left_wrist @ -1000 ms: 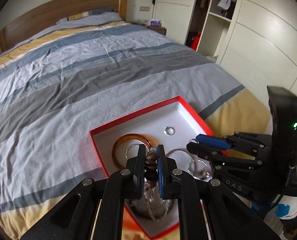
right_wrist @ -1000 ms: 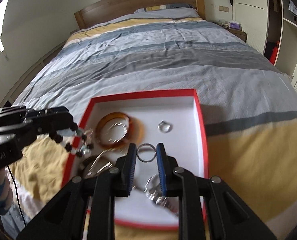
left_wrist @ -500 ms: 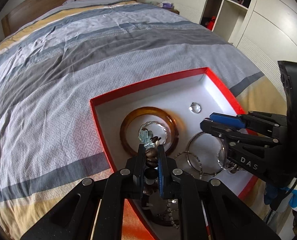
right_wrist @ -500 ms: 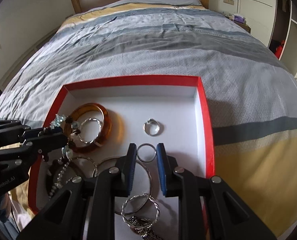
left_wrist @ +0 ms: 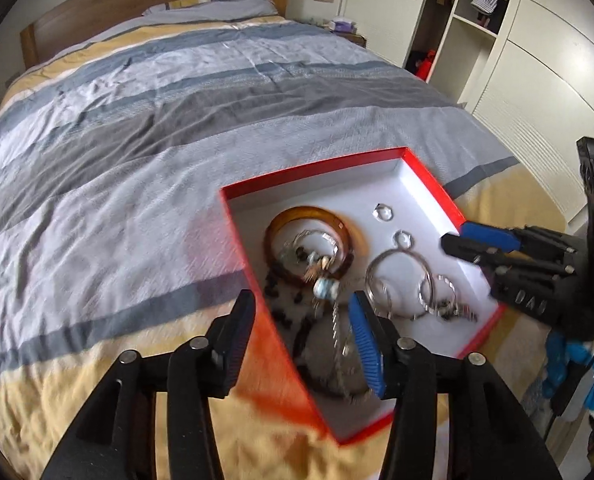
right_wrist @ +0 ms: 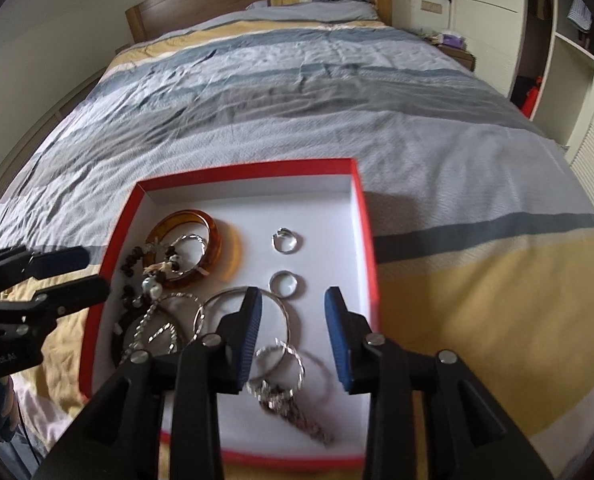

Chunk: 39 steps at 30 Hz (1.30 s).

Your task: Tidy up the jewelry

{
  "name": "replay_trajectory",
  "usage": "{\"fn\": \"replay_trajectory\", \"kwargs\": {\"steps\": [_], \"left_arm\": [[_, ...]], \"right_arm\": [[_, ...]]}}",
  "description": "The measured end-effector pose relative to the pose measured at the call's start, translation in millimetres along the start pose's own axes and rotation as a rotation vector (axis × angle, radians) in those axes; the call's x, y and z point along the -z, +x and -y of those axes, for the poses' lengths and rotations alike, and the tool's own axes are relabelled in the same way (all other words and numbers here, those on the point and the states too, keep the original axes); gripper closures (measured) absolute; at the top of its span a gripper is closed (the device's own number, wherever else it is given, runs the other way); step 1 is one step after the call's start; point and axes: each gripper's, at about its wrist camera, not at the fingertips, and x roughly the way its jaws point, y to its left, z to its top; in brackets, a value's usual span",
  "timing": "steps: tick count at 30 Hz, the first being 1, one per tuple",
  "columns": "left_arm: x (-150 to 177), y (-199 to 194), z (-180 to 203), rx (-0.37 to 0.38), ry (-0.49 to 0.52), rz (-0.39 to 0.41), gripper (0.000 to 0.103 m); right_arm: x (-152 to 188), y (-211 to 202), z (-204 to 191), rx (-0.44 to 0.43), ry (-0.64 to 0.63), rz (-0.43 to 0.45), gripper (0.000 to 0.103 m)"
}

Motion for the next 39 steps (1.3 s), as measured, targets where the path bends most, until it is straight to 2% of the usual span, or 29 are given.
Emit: {"fn": "replay_trajectory", "kwargs": {"steps": [7, 10, 14, 18, 24, 31, 39], "left_arm": [[35, -58, -24, -0.102, -0.059, 0.068, 0.046], [55, -86, -37, -0.163, -0.093, 0.103, 0.038], [85, -114, -57, -0.228, -0.153, 0.118, 0.031], [118, -138, -78, -0.258, -0.220, 0.115, 0.025], [153, -173, -97, -0.318, -0.260, 0.156, 0.020], [178, -208, -110, -0.363, -0.290, 0.220, 0.017], [194, -233, -110, -0.407, -0.304, 0.276, 0.013]], "right_arm": [[17, -37, -24, -0.003, 0.026, 0.024, 0.071], [26, -52, -47, -0.031, 0.017, 0.037, 0.065], [41, -68, -84, -0.069, -0.013, 0.046, 0.059], [58, -80, -120, -0.087, -0.048, 0.045, 0.054], [80, -96, -156, -0.071, -0.040, 0.066, 0.049], [96, -120, -184, -0.034, -0.061, 0.112, 0.037], [106, -139, -201, -0.019, -0.096, 0.152, 0.034]]}}
